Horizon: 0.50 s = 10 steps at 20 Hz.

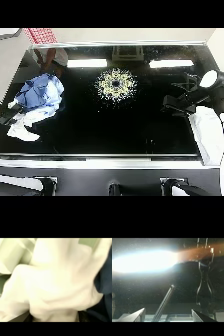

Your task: Fold the shirts.

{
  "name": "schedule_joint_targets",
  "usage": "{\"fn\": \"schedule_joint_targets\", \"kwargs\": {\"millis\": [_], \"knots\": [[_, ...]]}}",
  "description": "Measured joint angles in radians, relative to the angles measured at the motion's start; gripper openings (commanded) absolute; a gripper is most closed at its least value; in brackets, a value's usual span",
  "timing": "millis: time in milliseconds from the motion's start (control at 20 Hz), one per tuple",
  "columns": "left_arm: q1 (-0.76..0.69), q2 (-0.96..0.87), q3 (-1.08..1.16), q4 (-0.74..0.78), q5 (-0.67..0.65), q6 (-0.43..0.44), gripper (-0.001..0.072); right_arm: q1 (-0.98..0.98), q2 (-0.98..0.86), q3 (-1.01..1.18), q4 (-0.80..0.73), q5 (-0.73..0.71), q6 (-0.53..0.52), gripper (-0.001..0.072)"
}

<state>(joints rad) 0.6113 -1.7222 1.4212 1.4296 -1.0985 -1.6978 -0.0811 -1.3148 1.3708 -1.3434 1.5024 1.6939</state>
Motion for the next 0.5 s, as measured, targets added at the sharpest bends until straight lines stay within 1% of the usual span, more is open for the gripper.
{"fn": "schedule_joint_targets", "kwargs": {"millis": [50, 100, 250, 350, 450, 500], "knots": [[0.001, -0.008, 0.0, -0.01, -0.002, 0.013, 0.0284, 0.0, 0.0, 0.0, 0.0, 0.0, 0.001, 0.0664], [0.005, -0.014, 0.0, -0.023, -0.01, 0.025, 0.0035, 0.0, 0.0, 0.0, 0.0, 0.0, 0.002, 0.0664], [0.021, -0.013, 0.005, -0.041, -0.063, 0.054, 0.003, 0.0, 0.0, 0.0, 0.0, 0.007, 0.004, 0.0664], [0.037, 0.019, 0.022, -0.031, -0.112, 0.062, 0.0029, 0.0, 0.0, 0.0, 0.0, 0.013, 0.004, 0.0664], [0.049, 0.086, 0.06, -0.034, -0.103, 0.055, 0.0029, 0.0, 0.0, 0.0, 0.0, 0.025, 0.004, 0.0664], [0.051, 0.133, 0.085, -0.035, -0.087, 0.037, 0.0029, 0.0, 0.0, 0.0, 0.0, 0.026, 0.004, 0.0664]]}}
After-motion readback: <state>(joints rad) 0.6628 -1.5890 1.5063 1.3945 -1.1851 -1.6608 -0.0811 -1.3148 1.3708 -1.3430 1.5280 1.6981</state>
